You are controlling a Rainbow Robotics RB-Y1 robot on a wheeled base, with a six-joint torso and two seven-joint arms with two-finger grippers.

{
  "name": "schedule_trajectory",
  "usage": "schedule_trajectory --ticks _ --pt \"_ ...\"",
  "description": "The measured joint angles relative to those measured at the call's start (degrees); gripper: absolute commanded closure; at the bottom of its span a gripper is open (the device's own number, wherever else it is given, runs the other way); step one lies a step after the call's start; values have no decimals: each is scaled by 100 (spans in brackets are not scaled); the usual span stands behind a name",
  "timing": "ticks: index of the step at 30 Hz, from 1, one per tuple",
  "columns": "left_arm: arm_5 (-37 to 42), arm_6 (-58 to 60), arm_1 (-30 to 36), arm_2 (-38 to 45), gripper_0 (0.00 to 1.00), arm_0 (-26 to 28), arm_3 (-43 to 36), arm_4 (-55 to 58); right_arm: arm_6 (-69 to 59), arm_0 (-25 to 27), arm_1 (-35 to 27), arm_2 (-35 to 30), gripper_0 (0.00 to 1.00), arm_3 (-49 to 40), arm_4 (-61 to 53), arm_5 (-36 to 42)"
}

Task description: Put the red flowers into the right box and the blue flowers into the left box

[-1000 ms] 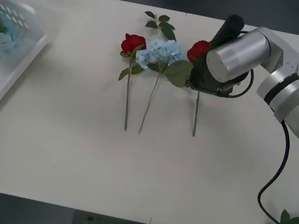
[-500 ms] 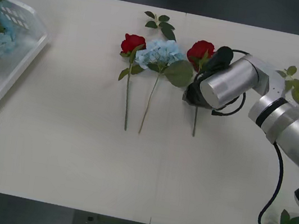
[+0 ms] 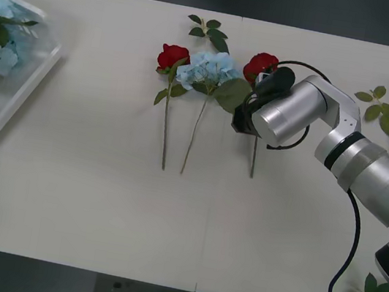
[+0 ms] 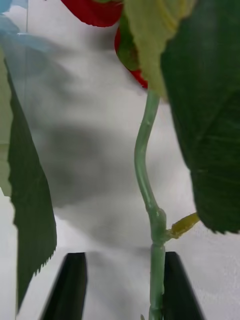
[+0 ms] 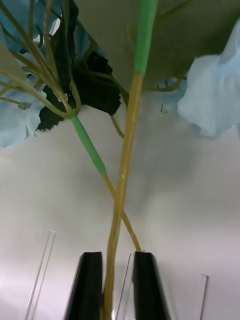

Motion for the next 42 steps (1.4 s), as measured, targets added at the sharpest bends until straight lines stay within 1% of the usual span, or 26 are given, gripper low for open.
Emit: schedule_trajectory --ticks 5,7,9,11,14,16,18,22,25,29,32,35,37,39,42 --pt "8 -3 0 0 0 0 0 -21 0 0 -1 0 100 0 88 -2" --pt "167 -10 3 0 0 -1 11 -24 0 0 -6 0 100 0 88 -3" --pt "633 -44 4 0 0 -31 103 -103 1 0 -25 0 100 0 81 -15" --pt "1290 -161 5 0 0 -130 313 -289 1 -1 -109 0 100 -16 -66 -45" --pt "2228 -206 32 0 0 -375 712 -474 1 -6 -397 0 100 -207 -539 -12" --pt "2816 -206 106 0 0 -547 892 -572 1 -50 -699 0 100 -476 -888 213" --pt "3324 -206 237 0 0 -702 962 -619 1 -165 -1102 0 100 -826 -1326 608" --pt "4058 -206 579 0 0 -990 935 -617 1 -473 -2021 -30 100 -1574 -2041 1290" --pt "4517 -206 858 0 0 -1228 929 -505 1 -623 -2711 -245 100 -2112 -2537 1752" --pt "5133 -206 1225 0 0 -1465 929 245 1 -678 -3625 -706 100 -2689 -3320 2185" --pt "5572 -206 1438 0 0 -1550 925 1016 1 -680 -4366 -958 100 -3055 -4026 2436" --pt "5997 -206 1535 0 0 -1554 922 1710 1 -683 -5065 -1089 100 -3211 -4642 2749" --pt "6290 -206 1531 0 0 -1554 920 2193 9 -689 -5406 -1151 100 -3174 -4815 3151" --pt "6540 -206 1497 6 0 -1554 911 2478 168 -689 -5614 -1202 100 -3008 -4780 3455" --pt "6839 -206 1404 204 0 -1554 909 2458 1067 -680 -5745 -1205 100 -2588 -4538 3513"
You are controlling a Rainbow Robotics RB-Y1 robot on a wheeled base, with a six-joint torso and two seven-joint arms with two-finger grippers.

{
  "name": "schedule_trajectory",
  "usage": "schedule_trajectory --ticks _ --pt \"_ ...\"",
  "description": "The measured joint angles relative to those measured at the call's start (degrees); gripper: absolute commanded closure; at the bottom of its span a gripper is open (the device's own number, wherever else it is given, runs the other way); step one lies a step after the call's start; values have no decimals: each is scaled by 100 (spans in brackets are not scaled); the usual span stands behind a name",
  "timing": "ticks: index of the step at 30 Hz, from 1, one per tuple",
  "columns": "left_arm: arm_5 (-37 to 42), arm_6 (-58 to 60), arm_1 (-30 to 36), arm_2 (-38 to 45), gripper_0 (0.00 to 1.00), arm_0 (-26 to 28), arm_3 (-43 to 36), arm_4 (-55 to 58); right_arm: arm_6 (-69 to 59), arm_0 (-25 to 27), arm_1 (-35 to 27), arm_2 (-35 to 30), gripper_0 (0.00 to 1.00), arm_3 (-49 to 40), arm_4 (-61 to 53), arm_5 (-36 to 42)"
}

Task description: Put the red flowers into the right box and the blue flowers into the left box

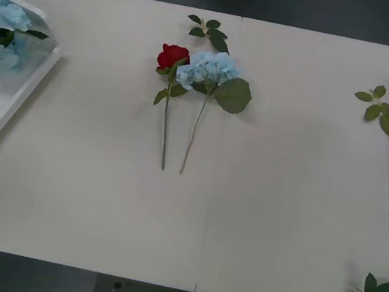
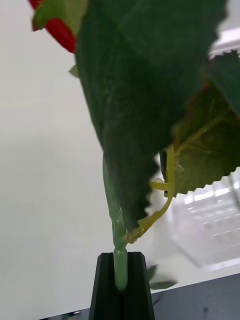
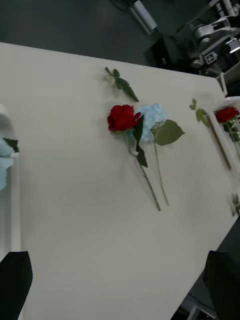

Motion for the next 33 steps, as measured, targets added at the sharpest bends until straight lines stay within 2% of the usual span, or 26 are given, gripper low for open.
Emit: schedule_trajectory --ticks 4,7,13,18,22,28,33 --pt "135 1 -190 631 0 4 -98 -22 1168 113 -13 1 100 816 350 -113" --pt "37 1 -293 796 0 18 -498 -21 1623 258 -7 1 100 1518 515 -360" --pt "-775 3 -492 795 0 368 -1783 -21 3149 329 231 1 100 3158 989 -673" --pt "-1636 115 -515 795 0 710 -2970 -547 3712 350 577 1 100 4263 1246 -1497" --pt "-2092 717 -515 795 0 737 -3517 -1197 4554 590 771 1 100 4634 1248 -2177" --pt "-2578 1653 -530 795 0 737 -4334 -1951 4702 1130 1069 1 100 4883 1470 -3086" --pt "-3190 2130 -687 792 0 737 -4968 -2432 5338 1361 1320 1 100 5359 1466 -3736"
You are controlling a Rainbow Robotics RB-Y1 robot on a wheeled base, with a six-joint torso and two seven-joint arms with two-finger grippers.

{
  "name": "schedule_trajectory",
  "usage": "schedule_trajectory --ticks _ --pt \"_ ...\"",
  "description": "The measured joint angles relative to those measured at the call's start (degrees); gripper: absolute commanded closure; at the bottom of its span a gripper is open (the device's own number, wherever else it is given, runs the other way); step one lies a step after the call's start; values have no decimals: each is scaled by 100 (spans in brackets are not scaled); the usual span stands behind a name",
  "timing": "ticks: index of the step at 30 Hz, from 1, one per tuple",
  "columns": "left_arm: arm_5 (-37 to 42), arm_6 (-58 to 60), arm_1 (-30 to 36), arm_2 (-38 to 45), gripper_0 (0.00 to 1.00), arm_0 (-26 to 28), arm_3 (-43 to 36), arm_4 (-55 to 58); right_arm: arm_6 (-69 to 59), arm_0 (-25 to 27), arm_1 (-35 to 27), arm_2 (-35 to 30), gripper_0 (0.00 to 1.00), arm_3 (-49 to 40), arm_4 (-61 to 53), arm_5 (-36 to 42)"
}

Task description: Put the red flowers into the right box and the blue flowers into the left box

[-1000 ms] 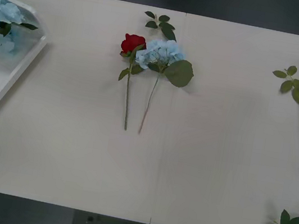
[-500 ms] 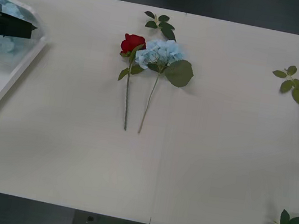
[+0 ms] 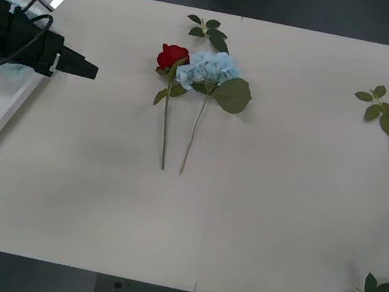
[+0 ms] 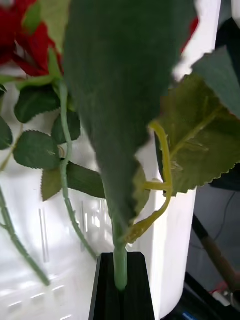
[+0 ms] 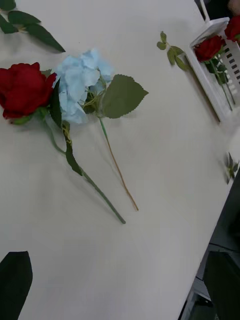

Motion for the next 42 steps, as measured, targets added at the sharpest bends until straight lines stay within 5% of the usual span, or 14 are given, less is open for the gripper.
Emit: schedule_trajectory --ticks 4,7,11,14,15,17,24,42 --pt "-523 495 -150 -110 0 0 -515 -248 153 22 111 0 100 184 -17 -91" --pt "-810 752 -264 -316 0 0 -808 -461 157 22 116 0 81 180 -17 -93" --pt "-856 1103 -539 -443 0 0 -881 -962 157 22 117 0 77 180 42 -342" --pt "-856 1507 -803 -444 0 -1 -880 -1535 157 22 117 0 42 180 116 -374" --pt "-857 1619 -883 -452 0 -3 -881 -1744 157 22 117 0 24 180 113 -380" --pt "-959 1802 -1009 -575 0 -57 -880 -2010 156 22 117 0 14 180 50 -469" --pt "-1775 2490 -1279 -1711 0 -629 -851 -2810 157 19 117 0 10 170 -513 -407" --pt "-2024 2907 -2807 -1403 0 -1029 1279 -3944 155 -68 -776 -204 10 -2545 -3625 1525"
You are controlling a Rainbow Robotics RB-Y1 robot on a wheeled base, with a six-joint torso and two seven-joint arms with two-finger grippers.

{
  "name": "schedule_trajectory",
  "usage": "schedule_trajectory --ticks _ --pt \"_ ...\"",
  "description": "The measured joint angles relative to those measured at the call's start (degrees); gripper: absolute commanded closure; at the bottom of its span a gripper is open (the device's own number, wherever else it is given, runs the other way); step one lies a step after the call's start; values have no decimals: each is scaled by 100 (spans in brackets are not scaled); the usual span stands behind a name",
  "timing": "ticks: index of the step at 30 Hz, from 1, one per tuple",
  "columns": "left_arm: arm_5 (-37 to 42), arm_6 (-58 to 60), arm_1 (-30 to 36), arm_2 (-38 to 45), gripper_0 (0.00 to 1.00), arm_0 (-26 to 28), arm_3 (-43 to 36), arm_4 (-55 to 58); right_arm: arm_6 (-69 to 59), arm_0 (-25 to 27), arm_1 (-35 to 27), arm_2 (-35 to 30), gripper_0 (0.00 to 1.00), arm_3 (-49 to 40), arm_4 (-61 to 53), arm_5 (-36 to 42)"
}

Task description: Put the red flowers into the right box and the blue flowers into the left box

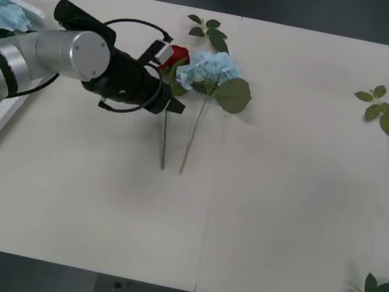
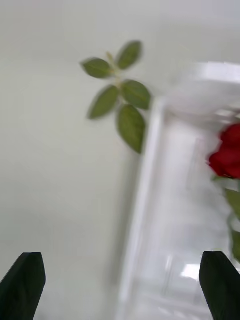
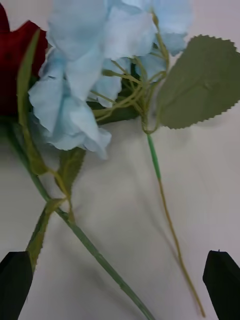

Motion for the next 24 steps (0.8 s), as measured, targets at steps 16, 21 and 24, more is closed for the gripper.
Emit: schedule_trajectory --ticks 16,21,24 --pt "-324 195 -260 0 0 -137 953 -264 3 417 0 114 9 -1870 -3068 -980" --pt "-517 206 -262 -107 0 -138 975 -267 3 1013 58 112 8 -2381 -3264 -1484" --pt "-605 309 -330 -292 0 -169 1049 -267 9 1269 263 111 8 -2470 -3265 -1614"
